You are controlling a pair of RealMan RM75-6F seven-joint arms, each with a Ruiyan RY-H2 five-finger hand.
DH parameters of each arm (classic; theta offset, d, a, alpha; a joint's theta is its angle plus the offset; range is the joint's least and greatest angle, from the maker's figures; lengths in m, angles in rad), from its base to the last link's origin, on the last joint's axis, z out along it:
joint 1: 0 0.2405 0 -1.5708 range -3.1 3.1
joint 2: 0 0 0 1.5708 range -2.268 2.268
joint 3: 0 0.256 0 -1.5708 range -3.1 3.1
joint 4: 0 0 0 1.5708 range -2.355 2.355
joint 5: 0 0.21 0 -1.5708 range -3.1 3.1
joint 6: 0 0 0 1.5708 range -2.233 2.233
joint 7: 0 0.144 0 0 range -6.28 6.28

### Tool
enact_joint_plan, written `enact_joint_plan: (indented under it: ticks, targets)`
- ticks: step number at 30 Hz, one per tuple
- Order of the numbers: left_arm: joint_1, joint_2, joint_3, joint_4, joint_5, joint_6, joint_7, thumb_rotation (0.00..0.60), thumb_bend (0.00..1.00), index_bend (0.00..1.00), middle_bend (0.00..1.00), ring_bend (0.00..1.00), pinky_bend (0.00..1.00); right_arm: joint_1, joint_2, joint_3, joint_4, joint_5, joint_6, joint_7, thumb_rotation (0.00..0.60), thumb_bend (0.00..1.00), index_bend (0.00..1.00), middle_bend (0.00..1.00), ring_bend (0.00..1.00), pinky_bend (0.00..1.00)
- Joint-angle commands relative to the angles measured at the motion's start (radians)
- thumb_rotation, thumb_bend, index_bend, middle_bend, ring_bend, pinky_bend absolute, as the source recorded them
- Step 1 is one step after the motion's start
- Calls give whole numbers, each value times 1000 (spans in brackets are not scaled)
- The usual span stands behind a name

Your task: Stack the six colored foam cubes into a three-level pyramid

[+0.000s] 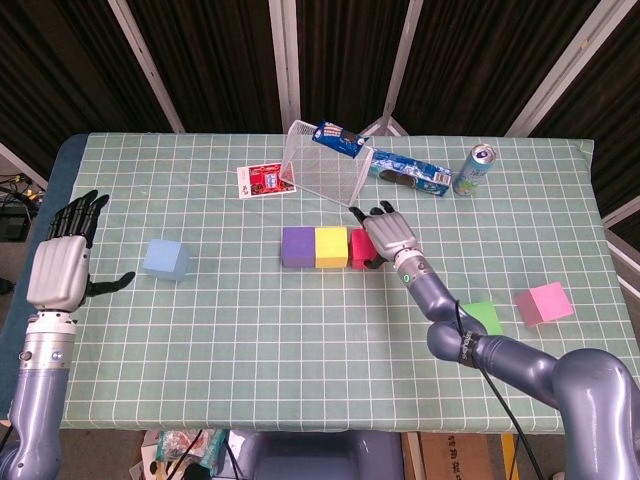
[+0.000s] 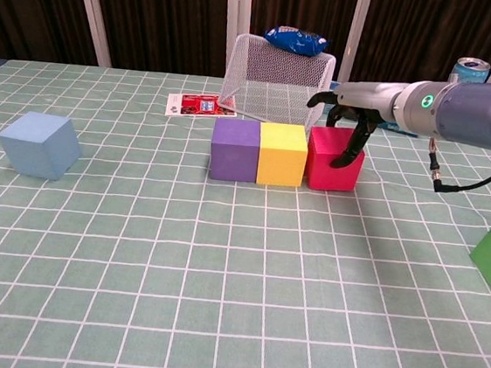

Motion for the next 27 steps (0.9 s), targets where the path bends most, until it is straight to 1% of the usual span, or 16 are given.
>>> enact_joint_plan:
  ticks: [1, 17, 27]
  targets:
    - [0, 1, -1, 1, -2, -1, -1, 600, 76, 0, 0, 0, 59, 6, -4, 0, 4, 1, 2, 2, 600, 254, 17, 444, 165, 0]
    - [2, 5, 1, 9, -7, -11, -10, 600, 77, 0, 0, 0, 59, 28, -27, -20, 39, -4, 5, 3, 600, 254, 17, 444, 165, 0]
    - [2, 6, -4, 15, -15, -12, -13, 600, 77, 0, 0, 0, 58, 32, -39, -21, 48, -18, 7, 19, 600, 254, 17, 444, 165, 0]
